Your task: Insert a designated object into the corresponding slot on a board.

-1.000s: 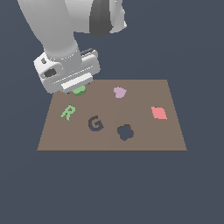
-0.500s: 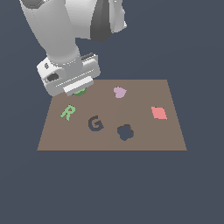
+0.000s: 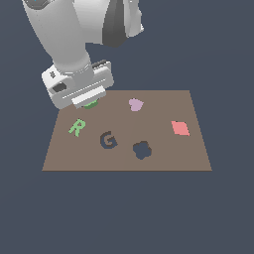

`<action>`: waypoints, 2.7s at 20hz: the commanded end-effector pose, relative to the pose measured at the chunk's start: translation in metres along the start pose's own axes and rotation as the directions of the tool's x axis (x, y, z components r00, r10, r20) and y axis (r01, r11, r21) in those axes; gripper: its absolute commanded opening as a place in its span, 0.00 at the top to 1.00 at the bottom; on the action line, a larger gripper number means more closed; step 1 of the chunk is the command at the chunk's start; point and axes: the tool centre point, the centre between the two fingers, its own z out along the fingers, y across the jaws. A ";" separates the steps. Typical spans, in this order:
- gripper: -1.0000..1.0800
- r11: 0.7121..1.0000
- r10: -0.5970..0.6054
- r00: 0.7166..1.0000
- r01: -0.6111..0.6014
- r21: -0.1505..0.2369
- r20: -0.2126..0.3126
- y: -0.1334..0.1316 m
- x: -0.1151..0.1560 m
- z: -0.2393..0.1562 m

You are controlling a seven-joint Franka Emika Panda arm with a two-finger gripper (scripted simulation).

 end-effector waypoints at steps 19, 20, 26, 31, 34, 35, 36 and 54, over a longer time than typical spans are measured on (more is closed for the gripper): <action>1.00 0.973 -0.233 0.973 0.233 -0.001 0.000 0.018 0.042 -0.004; 1.00 0.965 -0.263 0.965 0.263 -0.001 0.000 0.020 0.048 -0.004; 1.00 0.880 -0.475 0.880 0.475 -0.001 0.000 0.025 0.092 -0.005; 1.00 0.747 -0.665 0.747 0.665 -0.002 0.000 0.020 0.138 -0.007; 1.00 0.654 -0.757 0.654 0.757 -0.002 0.000 0.013 0.162 -0.007; 1.00 0.622 -0.783 0.622 0.783 -0.002 0.000 0.010 0.170 -0.007; 1.00 0.590 -0.807 0.590 0.807 -0.002 0.000 0.006 0.177 -0.008; 1.00 0.152 -0.988 0.152 0.988 -0.002 0.000 -0.056 0.248 -0.010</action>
